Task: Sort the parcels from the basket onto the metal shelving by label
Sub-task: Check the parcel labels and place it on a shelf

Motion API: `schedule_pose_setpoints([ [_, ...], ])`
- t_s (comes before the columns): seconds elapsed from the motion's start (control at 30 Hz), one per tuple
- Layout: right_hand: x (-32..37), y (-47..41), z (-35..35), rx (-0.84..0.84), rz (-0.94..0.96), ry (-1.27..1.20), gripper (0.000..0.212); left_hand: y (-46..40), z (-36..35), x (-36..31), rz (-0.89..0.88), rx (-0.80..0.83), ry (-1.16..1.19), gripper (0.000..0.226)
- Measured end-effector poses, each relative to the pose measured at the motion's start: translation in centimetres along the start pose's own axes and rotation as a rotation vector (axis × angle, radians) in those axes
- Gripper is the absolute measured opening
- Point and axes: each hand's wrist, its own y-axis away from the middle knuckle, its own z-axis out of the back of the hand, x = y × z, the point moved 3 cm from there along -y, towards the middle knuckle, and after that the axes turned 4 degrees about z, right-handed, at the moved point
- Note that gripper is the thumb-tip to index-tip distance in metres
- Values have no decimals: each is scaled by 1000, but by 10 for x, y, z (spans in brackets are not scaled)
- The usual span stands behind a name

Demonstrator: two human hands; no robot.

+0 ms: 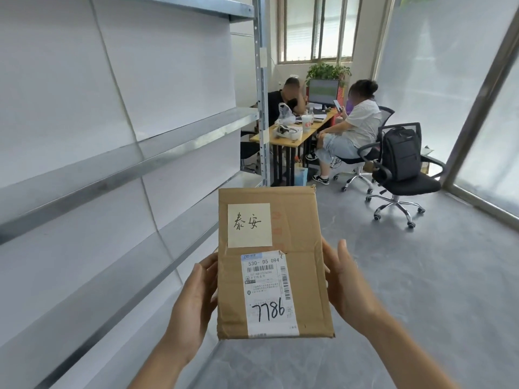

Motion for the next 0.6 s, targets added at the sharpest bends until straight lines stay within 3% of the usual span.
schedule_pose_setpoints([
  [0.6, 31, -197, 197, 161, -48, -9, 65, -203, -136, 26, -20, -172, 1, 59],
])
